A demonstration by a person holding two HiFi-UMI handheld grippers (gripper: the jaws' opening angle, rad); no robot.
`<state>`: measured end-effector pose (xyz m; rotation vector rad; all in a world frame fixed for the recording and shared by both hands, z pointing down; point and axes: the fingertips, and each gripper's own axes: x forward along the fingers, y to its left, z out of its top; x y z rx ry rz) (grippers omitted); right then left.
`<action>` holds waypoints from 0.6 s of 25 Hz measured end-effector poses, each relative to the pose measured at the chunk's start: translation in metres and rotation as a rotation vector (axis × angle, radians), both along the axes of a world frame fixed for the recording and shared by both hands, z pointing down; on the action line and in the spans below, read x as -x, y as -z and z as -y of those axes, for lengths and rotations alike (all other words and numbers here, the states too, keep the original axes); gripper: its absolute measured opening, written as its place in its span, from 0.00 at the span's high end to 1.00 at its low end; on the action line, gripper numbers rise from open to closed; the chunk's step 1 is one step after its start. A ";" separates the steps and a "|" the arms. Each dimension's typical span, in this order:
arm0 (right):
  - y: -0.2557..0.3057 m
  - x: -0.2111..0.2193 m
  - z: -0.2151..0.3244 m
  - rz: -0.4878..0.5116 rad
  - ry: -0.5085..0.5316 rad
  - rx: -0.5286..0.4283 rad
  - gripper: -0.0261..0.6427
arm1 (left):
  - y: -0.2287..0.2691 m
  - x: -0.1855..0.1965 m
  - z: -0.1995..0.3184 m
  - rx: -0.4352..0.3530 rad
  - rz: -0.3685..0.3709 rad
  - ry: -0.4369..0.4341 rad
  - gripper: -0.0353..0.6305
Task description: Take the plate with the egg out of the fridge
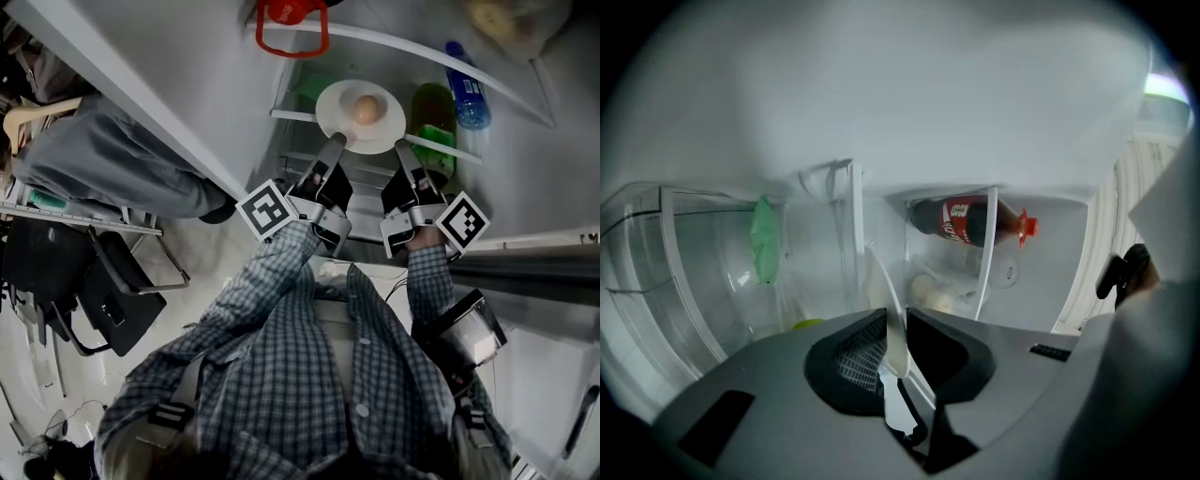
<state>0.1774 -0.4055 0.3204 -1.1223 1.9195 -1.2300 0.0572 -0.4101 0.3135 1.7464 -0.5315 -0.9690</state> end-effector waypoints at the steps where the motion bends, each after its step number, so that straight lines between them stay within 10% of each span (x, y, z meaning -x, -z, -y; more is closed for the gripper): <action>1: 0.000 0.000 0.000 0.004 0.002 0.001 0.83 | 0.000 0.000 -0.001 0.001 0.001 -0.001 0.84; 15: 0.006 0.010 0.003 0.022 0.024 -0.006 0.85 | 0.001 -0.001 -0.003 -0.009 0.021 0.001 0.84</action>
